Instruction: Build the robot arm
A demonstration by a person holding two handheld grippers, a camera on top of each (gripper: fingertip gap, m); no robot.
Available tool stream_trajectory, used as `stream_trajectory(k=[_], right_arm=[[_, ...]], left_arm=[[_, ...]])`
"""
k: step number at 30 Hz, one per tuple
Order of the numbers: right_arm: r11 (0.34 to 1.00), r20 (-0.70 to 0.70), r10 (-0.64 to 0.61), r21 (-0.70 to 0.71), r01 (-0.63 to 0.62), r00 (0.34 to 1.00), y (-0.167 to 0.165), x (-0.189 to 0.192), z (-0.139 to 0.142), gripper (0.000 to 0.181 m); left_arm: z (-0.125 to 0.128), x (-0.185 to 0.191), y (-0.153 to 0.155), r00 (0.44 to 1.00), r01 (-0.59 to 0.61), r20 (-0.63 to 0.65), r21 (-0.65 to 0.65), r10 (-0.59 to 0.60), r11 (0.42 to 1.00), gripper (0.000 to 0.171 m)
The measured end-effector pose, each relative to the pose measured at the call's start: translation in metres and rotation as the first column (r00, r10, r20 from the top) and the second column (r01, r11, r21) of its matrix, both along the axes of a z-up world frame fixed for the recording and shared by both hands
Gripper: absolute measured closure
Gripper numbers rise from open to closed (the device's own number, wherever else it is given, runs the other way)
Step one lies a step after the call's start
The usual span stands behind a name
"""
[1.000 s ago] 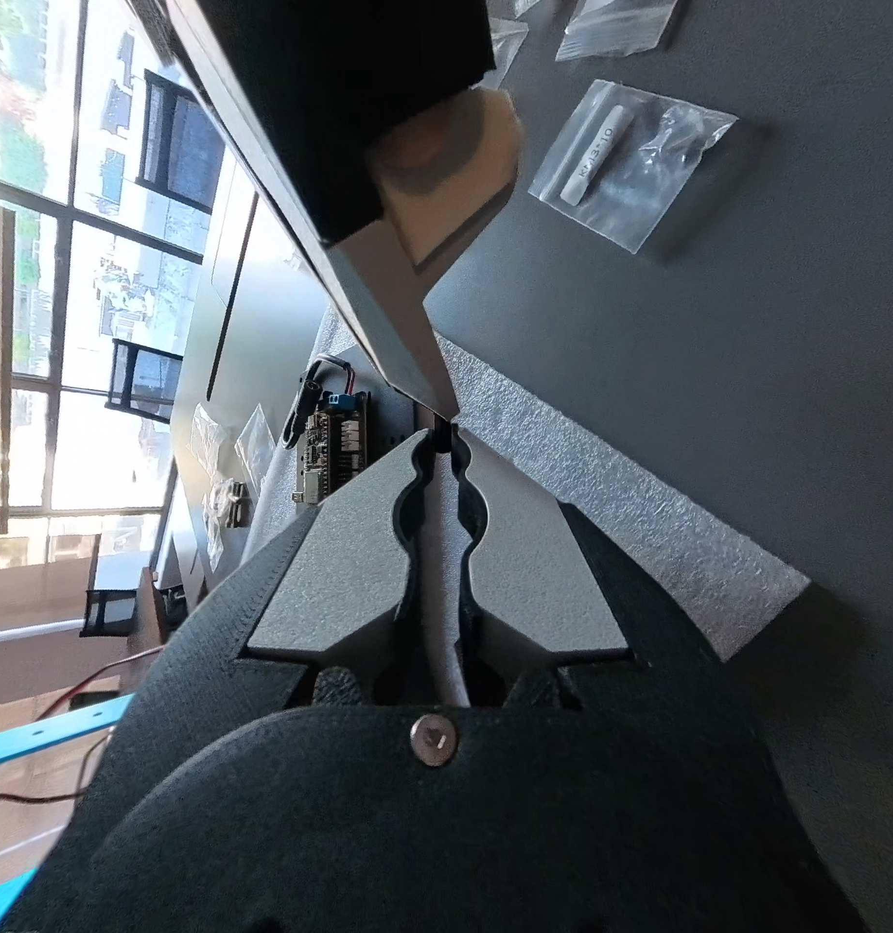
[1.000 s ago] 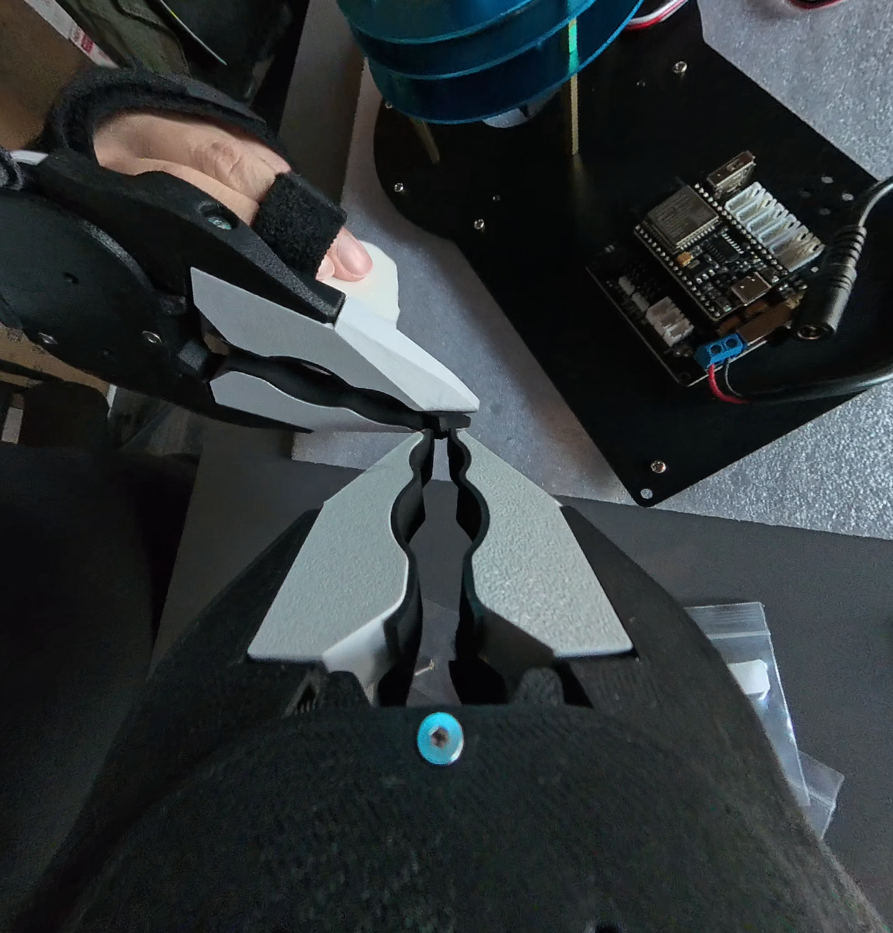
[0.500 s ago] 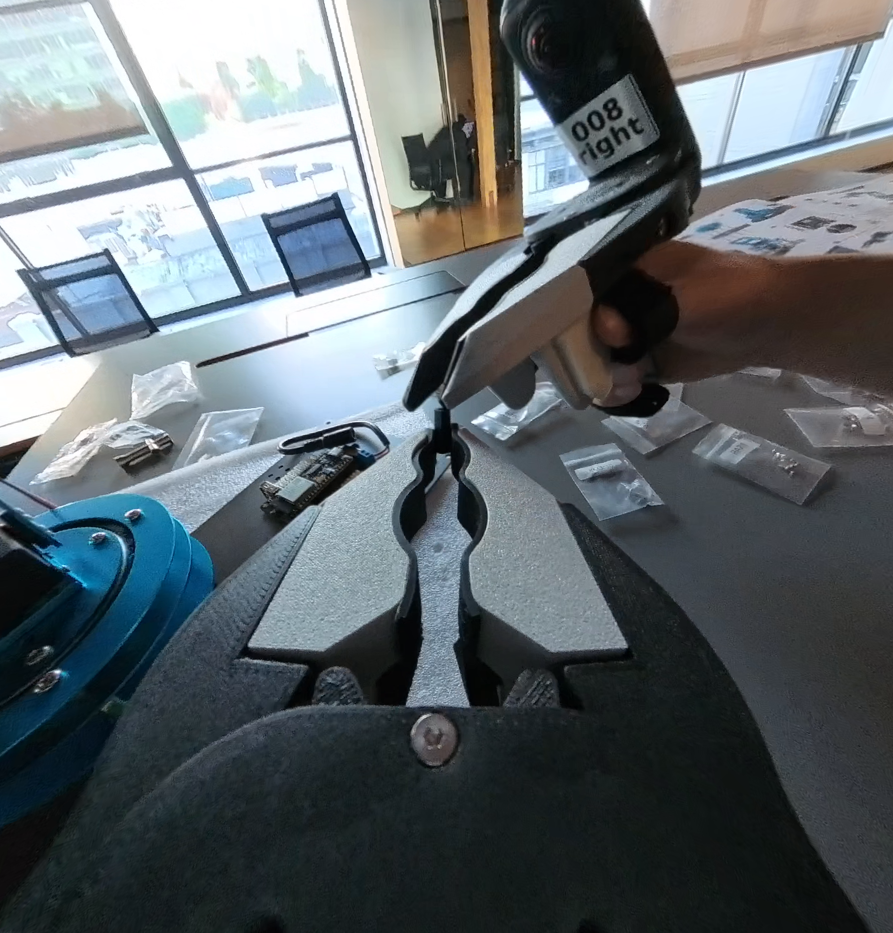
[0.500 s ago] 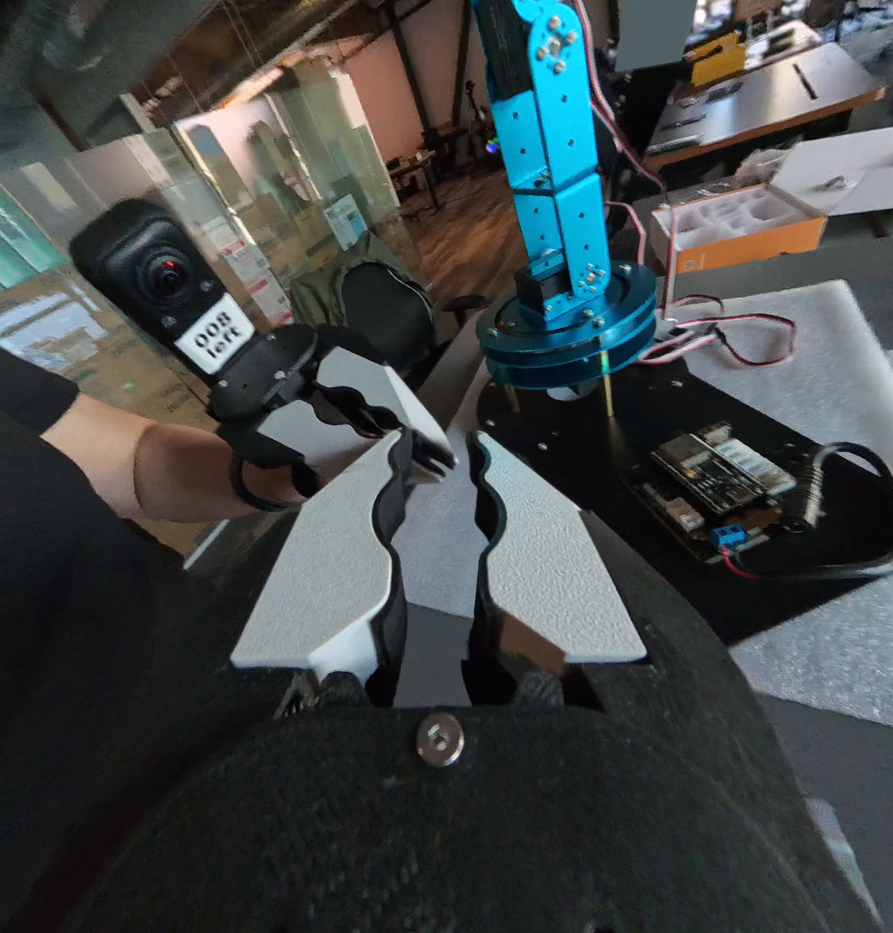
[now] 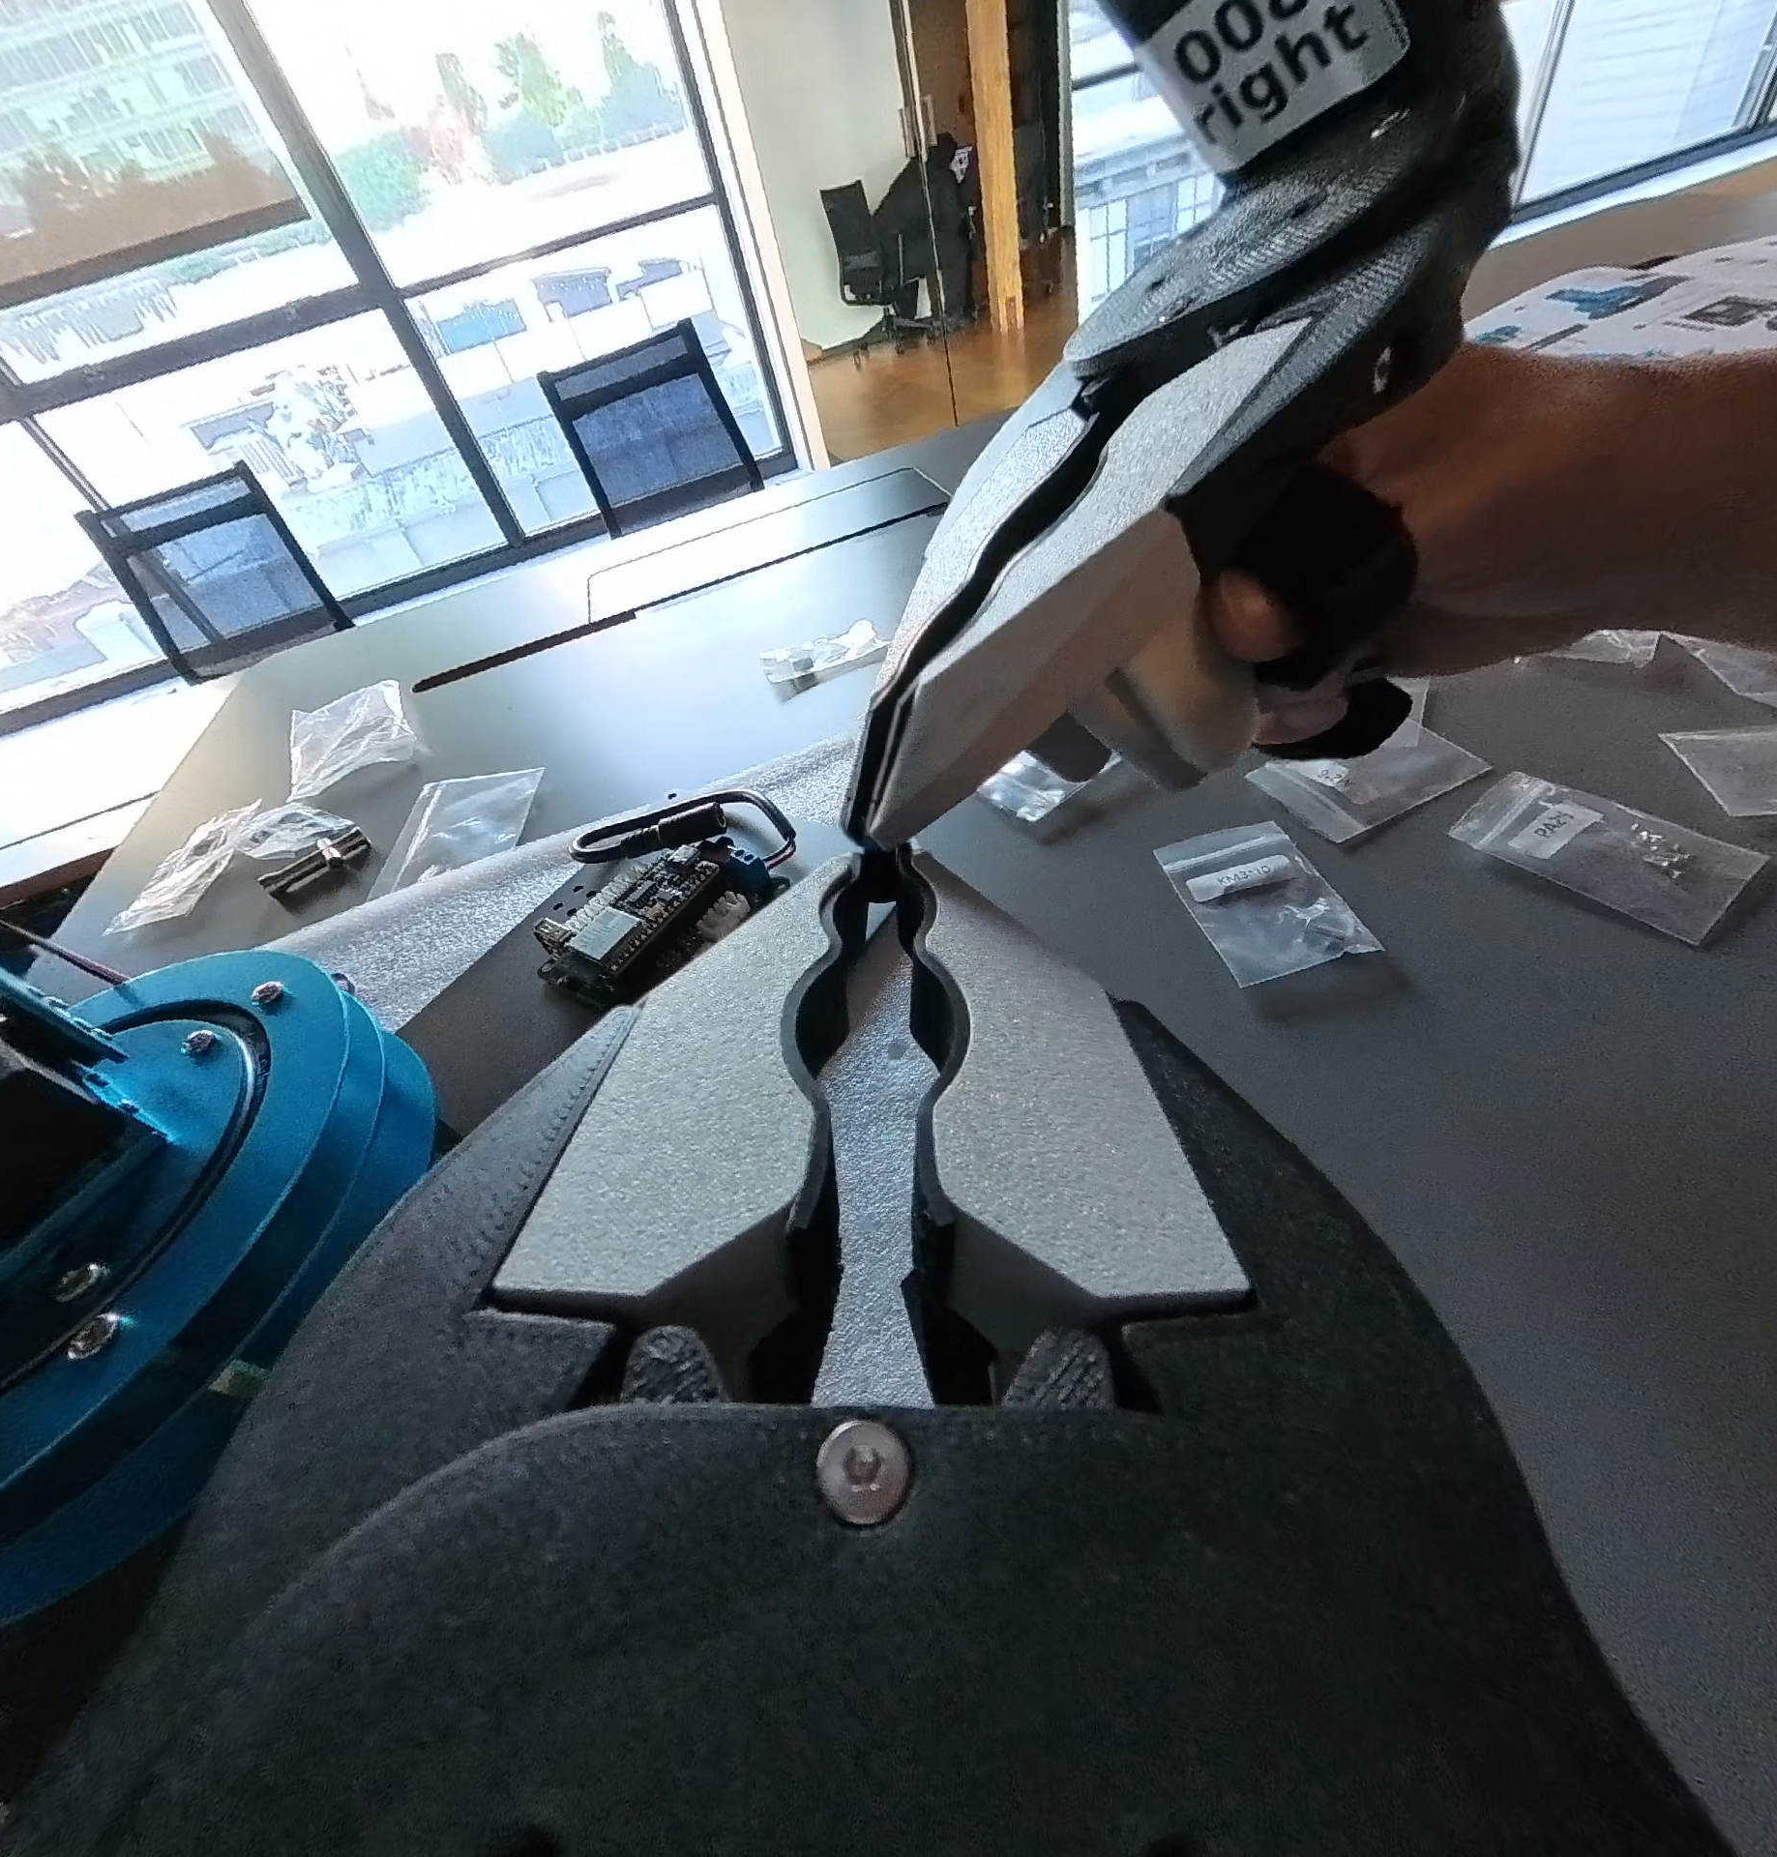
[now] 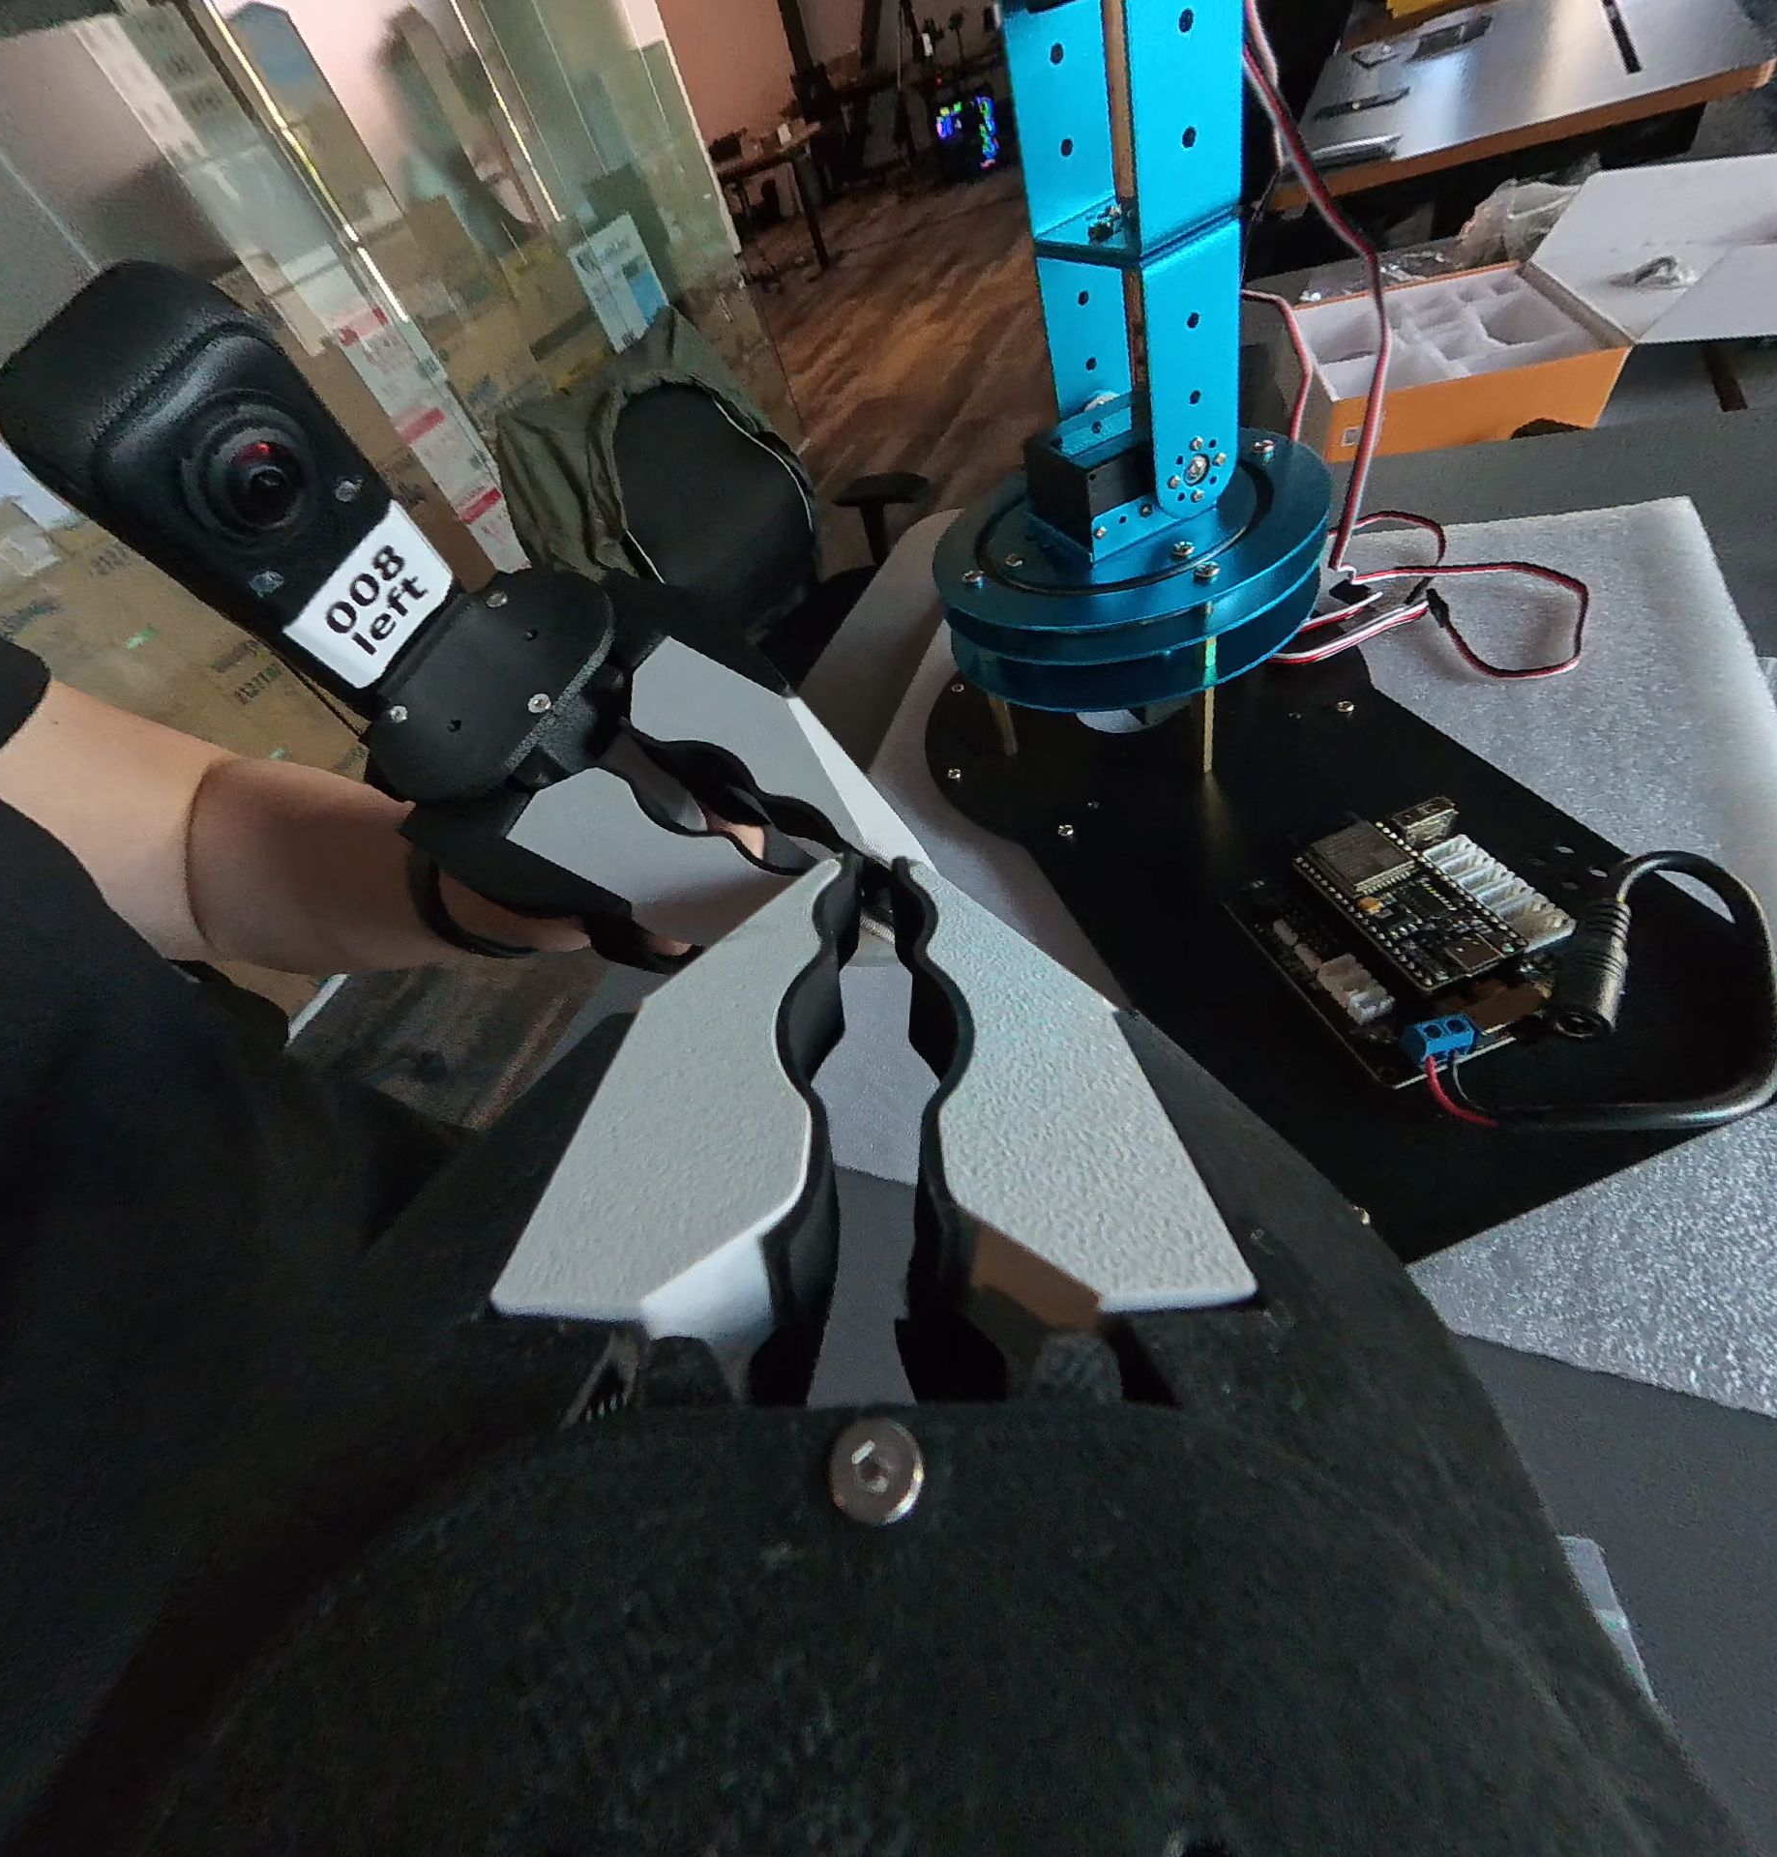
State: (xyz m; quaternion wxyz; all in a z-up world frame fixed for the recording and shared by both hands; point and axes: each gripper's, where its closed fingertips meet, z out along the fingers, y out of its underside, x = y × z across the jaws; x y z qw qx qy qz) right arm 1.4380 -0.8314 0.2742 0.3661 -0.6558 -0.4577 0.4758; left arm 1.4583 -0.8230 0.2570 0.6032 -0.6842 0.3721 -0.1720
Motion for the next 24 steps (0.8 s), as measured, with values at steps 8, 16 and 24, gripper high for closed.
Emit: stream_trajectory(k=[8,16,24], right_arm=[[0.994,0.069,-0.107,0.010,0.107,0.992,0.026,-0.002,-0.017,0.177],[0.980,0.293,-0.199,0.056,0.190,0.935,0.062,-0.020,-0.065,0.177],[0.983,0.357,-0.185,0.070,0.171,0.916,0.069,-0.029,-0.077,0.177]], left_arm=[[-0.012,-0.019,0.000,0.997,-0.059,0.038,-0.084,0.062,0.995,0.148],[-0.012,-0.060,-0.020,0.983,-0.092,0.137,-0.199,0.121,0.976,0.160],[0.005,-0.071,-0.026,0.977,-0.062,0.191,-0.183,0.097,0.981,0.160]])
